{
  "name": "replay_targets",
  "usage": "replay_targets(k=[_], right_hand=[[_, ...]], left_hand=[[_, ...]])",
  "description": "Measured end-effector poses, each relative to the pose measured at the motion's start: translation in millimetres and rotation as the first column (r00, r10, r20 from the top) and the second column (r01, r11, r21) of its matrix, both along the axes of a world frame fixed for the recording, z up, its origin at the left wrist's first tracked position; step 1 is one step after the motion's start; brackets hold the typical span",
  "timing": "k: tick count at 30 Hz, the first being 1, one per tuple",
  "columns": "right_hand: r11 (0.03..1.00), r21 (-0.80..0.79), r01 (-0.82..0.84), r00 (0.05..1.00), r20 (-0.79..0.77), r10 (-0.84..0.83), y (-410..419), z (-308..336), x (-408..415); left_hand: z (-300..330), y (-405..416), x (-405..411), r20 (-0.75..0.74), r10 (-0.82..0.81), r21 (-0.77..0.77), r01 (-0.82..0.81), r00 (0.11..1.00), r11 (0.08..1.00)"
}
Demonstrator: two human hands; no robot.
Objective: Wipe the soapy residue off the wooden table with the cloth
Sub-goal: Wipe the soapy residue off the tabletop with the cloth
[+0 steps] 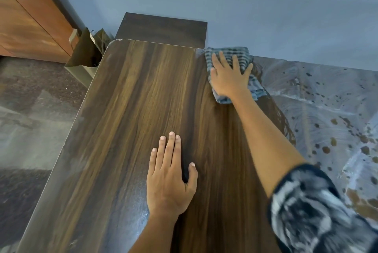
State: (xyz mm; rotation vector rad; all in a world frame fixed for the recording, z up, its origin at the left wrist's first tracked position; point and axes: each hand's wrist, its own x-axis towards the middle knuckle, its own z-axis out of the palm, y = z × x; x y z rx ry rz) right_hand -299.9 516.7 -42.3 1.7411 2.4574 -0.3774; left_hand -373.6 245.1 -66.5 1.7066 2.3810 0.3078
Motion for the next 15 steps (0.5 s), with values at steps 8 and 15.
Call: replay_targets(k=[8,15], right_hand=[[0.959,0.057,-0.277,0.96,-0.019,0.279,-19.1,2.5,-36.4],[0.991,0.046,-0.128,0.992,0.029,0.127,-32.1,-2.3,52.0]], left_hand=[[2.0,-0.5,1.3,-0.017,0.008,-0.006,-0.008,1.0,1.0],[0.6,0.1,1.2,0.016,0.0,0.013,-0.001,1.0,1.0]])
